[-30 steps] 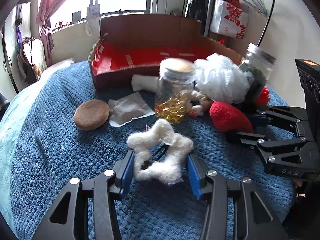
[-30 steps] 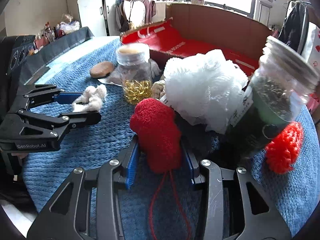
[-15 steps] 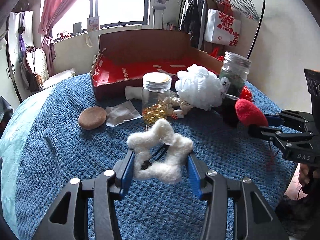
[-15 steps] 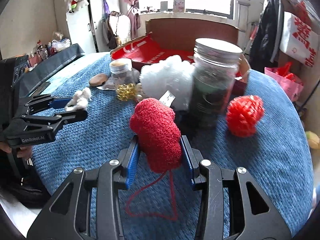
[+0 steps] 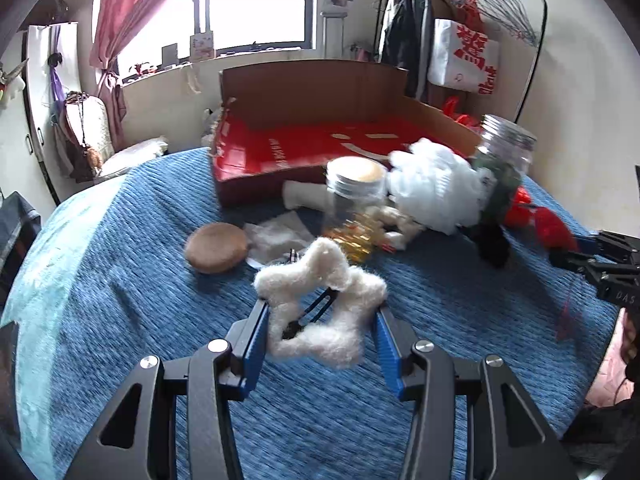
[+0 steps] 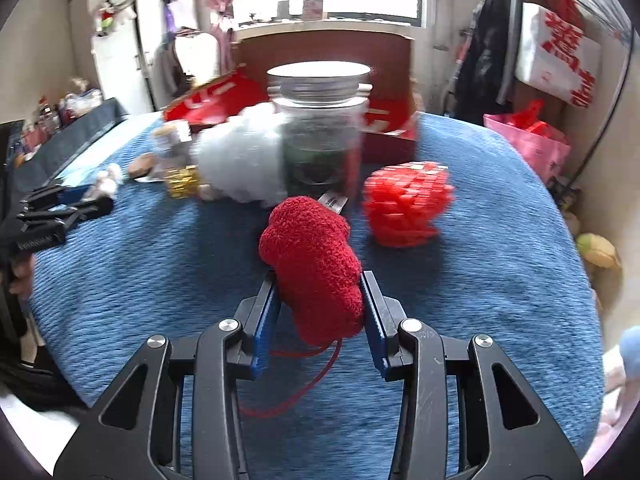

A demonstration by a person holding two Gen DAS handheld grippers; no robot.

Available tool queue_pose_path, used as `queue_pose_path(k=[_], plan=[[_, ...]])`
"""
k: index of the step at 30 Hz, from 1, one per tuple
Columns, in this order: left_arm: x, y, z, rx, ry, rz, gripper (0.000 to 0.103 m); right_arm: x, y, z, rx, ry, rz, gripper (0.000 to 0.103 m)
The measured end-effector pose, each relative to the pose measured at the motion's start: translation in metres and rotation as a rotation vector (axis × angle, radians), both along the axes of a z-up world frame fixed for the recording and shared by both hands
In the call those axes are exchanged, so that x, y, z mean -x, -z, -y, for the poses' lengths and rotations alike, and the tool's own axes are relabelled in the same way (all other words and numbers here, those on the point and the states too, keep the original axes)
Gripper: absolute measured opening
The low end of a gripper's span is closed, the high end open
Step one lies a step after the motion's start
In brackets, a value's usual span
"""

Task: Organize soft objects
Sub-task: 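Carry the star scrunchie and red plush into the red-lined box with both grippers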

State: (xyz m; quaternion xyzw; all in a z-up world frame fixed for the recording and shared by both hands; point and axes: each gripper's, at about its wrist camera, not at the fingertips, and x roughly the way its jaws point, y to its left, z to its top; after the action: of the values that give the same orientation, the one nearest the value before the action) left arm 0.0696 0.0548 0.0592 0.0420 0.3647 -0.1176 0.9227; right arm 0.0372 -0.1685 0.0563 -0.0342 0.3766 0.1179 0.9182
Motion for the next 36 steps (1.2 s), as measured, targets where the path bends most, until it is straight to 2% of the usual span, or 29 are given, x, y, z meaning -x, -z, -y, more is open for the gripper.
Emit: queue_pose_path(k=[7,14,18,25,31,36], plan=[[-0.04,-0.008,-0.015,-0.014,0.006,-0.016,0.051,-0.027,-0.012,0.041,0.032,0.092,0.013,0.038],[-0.082,-0.019,-0.022,-0.008,0.04,-0.035,0.051,-0.073,-0.029,0.061,0.059,0.101,0.041,0.038],[-0.102,-0.03,-0.022,-0.008,0.066,-0.029,0.051,-0.1,-0.043,0.066,0.029,0.062,0.056,0.038],[-0.143,-0.044,-0.01,-0.012,0.131,-0.048,0.051,-0.16,-0.068,0.053,-0.018,-0.075,0.053,0.038],[-0.176,-0.051,0.009,-0.025,0.182,-0.068,0.051,-0.211,-0.074,0.026,-0.006,-0.163,0.004,0.038],[-0.202,-0.045,0.023,-0.055,0.195,-0.101,0.051,-0.246,-0.067,-0.002,0.053,-0.213,-0.058,0.038]])
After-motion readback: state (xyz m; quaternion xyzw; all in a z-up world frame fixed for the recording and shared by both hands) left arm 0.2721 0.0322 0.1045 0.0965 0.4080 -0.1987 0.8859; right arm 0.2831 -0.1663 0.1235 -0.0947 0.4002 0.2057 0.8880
